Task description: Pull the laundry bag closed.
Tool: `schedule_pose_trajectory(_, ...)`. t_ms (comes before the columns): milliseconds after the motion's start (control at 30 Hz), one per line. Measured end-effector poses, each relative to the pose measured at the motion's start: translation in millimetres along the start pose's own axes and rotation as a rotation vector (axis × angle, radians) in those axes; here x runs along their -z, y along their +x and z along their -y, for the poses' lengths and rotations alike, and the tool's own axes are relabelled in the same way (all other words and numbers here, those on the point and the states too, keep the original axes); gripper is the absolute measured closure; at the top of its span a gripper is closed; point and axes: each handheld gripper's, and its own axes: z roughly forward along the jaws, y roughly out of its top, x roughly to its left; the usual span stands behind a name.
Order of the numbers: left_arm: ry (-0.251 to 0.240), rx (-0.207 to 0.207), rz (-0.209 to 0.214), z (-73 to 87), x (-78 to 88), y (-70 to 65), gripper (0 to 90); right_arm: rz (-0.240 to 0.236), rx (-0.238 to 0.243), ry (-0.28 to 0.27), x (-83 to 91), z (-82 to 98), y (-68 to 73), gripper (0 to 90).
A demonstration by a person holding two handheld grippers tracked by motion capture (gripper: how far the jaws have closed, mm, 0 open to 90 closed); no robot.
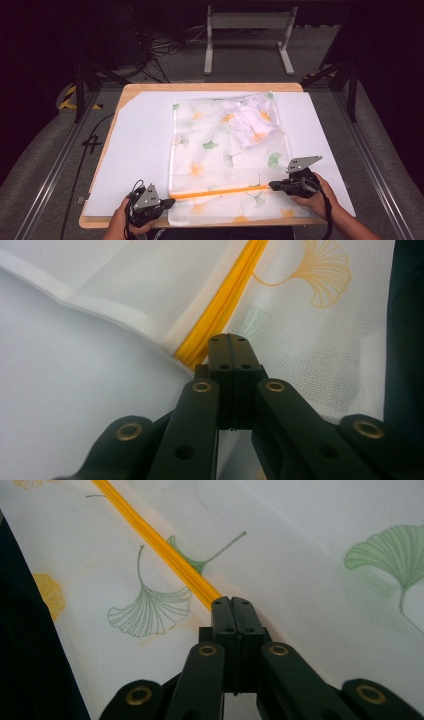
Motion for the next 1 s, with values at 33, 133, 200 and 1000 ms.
schedule_pose_trajectory(33,-0.001,0.001,0.000,0.1,0.0,0.1,90.0,-0.001,-0.006,-0.002,1.0,1.1,-0.7,90.0)
schedule_pose_trajectory(133,0.000,-0.001,0.000,0.0,0.0,0.1,90.0,0.009,-0.013,-0.002,3.7,5.7,-2.9,90.0)
schedule_pose_trajectory(200,0.000,-0.001,0.001,0.1,0.0,0.1,90.0,0.013,-0.020,-0.004,4.6,7.2,-3.8,90.0)
schedule_pose_trajectory(1000,0.001,0.000,0.002,-0.1,0.0,0.2,90.0,0.073,-0.101,-0.026,30.9,34.5,-22.0,90.0)
